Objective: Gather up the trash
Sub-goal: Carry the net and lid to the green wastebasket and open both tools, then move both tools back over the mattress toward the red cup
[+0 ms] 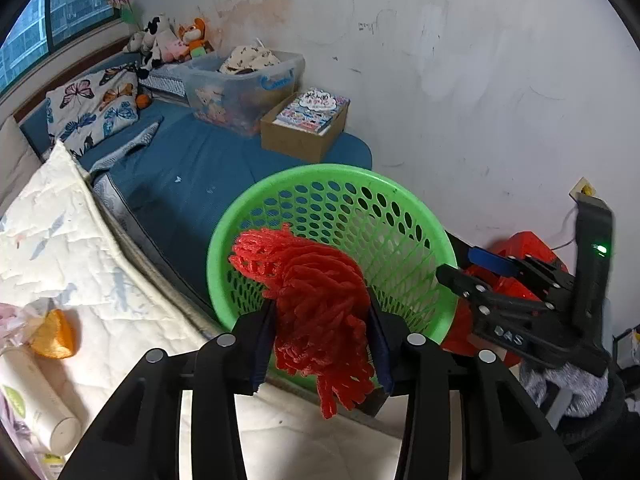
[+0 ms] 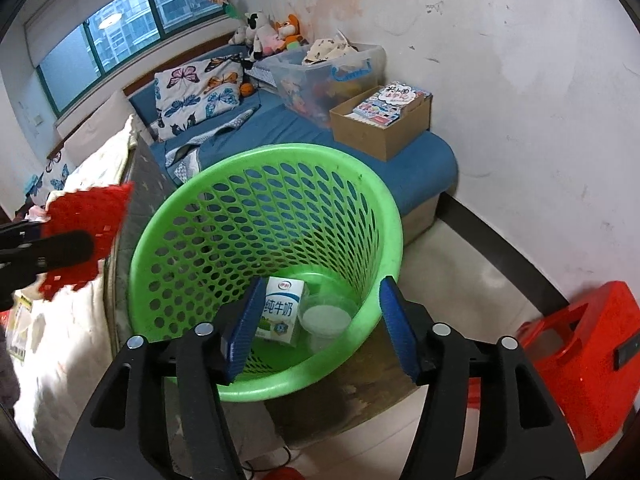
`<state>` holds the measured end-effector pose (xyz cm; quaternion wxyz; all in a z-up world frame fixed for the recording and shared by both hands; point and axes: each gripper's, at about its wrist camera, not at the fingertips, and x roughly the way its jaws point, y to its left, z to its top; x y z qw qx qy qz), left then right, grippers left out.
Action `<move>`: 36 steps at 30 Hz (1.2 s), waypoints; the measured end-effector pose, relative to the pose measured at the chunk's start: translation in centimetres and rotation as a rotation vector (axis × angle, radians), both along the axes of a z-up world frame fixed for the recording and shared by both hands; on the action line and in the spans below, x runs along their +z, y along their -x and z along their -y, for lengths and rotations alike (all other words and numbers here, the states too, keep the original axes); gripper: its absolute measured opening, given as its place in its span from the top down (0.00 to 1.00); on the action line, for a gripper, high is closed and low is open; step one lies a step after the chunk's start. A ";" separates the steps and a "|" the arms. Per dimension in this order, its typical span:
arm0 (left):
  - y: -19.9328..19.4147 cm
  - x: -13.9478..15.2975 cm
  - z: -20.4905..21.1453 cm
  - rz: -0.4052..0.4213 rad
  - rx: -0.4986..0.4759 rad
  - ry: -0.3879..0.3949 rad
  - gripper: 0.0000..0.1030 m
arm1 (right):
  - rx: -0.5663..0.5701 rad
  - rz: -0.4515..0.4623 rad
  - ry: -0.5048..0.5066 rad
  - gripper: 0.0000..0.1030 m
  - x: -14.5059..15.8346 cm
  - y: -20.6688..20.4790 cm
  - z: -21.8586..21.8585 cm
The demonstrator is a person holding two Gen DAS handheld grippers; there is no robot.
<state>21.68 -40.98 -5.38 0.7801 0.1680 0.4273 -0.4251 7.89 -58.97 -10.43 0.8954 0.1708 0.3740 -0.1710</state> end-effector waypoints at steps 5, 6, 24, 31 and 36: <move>-0.3 -1.0 0.6 -0.031 0.004 -0.004 0.50 | 0.013 0.002 -0.004 0.40 0.0 0.5 -0.3; -0.2 -1.1 0.7 -0.032 0.001 -0.005 0.50 | 0.012 0.004 -0.010 0.40 0.0 0.6 -0.3; 0.7 0.8 -3.4 -0.003 0.063 0.068 0.41 | 0.038 0.039 -0.021 0.35 1.7 1.7 -2.3; 2.5 3.0 -8.8 0.055 0.136 0.115 0.38 | 0.088 0.068 -0.020 0.32 3.1 1.7 -4.8; 3.6 4.4 -13.4 0.102 0.209 0.135 0.38 | 0.140 0.089 -0.024 0.32 3.9 1.4 -7.4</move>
